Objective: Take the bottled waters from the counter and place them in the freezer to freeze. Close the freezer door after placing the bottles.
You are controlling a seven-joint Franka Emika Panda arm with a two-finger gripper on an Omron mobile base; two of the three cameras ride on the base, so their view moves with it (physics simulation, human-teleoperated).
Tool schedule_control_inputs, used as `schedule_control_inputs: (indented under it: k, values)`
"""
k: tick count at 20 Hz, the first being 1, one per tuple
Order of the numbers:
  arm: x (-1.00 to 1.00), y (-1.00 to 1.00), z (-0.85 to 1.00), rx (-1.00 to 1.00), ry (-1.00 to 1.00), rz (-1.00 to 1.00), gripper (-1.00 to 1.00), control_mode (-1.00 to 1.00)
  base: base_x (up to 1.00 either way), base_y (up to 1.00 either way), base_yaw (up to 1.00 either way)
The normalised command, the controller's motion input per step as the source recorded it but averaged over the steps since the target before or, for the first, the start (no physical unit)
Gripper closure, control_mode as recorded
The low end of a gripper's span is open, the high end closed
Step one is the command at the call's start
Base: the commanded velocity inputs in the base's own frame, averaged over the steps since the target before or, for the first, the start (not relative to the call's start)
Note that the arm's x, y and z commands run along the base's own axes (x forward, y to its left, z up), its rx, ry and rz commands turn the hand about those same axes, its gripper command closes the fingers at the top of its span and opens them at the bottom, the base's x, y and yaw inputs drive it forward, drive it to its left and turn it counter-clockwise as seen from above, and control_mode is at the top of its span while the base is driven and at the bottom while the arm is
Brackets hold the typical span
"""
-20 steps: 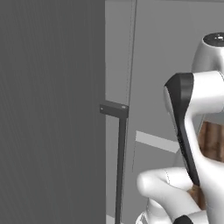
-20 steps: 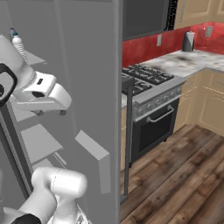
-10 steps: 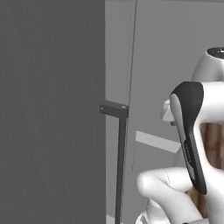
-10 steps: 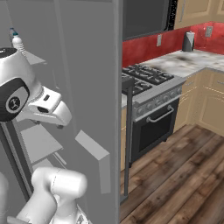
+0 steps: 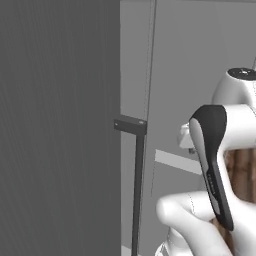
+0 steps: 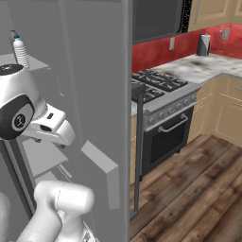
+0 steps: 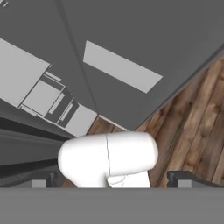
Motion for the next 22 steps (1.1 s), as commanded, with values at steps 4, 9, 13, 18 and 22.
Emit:
schedule_control_inputs:
  k: [4,9,13,18,22]
  values:
    - [0.00,0.00,-0.24,0.00,0.03,0.00,-1.00,-1.00,0.00,0.00,0.00]
    - [0.00,0.00,-0.22,0.03,0.00,0.06,-1.00,-1.00,0.00,0.00,0.00]
    - [0.00,0.00,-0.21,0.00,0.00,0.14,-1.00,-1.00,0.00,0.00,0.00]
    - [0.00,0.00,-0.17,0.00,0.00,0.14,-1.00,-1.00,0.00,0.00,0.00]
    - [0.00,0.04,-0.03,0.00,0.01,0.07,-1.00,-1.00,0.00,0.00,0.00]
